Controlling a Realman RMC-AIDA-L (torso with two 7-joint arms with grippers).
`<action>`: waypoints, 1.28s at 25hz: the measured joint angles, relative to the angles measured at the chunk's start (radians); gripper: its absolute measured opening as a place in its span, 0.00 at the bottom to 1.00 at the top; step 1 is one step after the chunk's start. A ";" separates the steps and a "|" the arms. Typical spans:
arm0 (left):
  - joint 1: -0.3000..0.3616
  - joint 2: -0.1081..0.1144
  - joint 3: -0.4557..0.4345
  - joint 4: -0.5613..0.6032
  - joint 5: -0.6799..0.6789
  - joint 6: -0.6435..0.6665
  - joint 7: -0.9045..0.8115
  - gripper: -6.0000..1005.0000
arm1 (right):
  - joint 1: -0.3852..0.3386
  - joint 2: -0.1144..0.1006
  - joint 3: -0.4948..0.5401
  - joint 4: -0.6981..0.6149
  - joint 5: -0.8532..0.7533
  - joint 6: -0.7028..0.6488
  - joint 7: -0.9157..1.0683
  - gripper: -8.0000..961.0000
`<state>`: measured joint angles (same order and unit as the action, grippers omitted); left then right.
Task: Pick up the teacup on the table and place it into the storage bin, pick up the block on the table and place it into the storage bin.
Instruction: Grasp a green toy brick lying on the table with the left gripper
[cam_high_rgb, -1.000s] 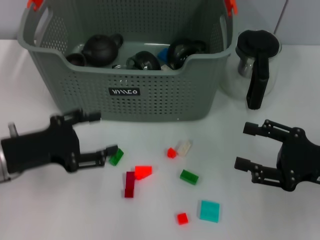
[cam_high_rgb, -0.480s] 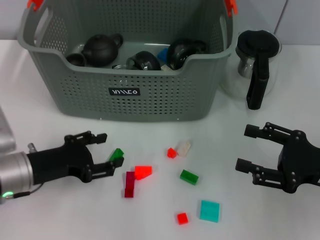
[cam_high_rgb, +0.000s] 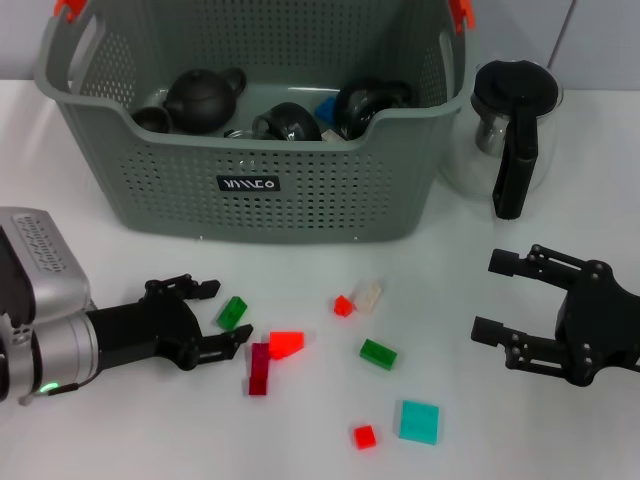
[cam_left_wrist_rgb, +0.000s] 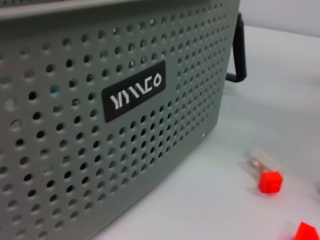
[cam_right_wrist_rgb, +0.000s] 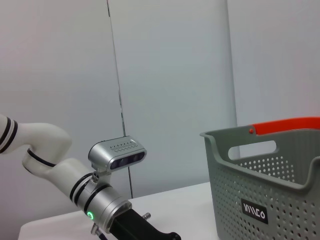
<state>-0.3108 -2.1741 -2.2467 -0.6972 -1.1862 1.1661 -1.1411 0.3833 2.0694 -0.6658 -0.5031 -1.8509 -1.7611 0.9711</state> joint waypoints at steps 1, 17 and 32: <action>-0.001 0.000 -0.002 0.001 0.000 -0.002 0.000 0.75 | 0.000 0.000 0.000 0.000 0.000 0.000 0.000 0.86; 0.009 0.004 -0.019 -0.020 -0.003 -0.026 -0.002 0.72 | 0.000 -0.001 0.003 0.000 -0.001 0.000 0.000 0.86; 0.000 0.002 -0.031 -0.017 -0.003 0.015 0.001 0.64 | 0.000 -0.002 0.006 0.000 -0.001 0.003 -0.002 0.86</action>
<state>-0.3108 -2.1721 -2.2773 -0.7141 -1.1888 1.1812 -1.1400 0.3835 2.0678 -0.6596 -0.5031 -1.8515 -1.7578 0.9694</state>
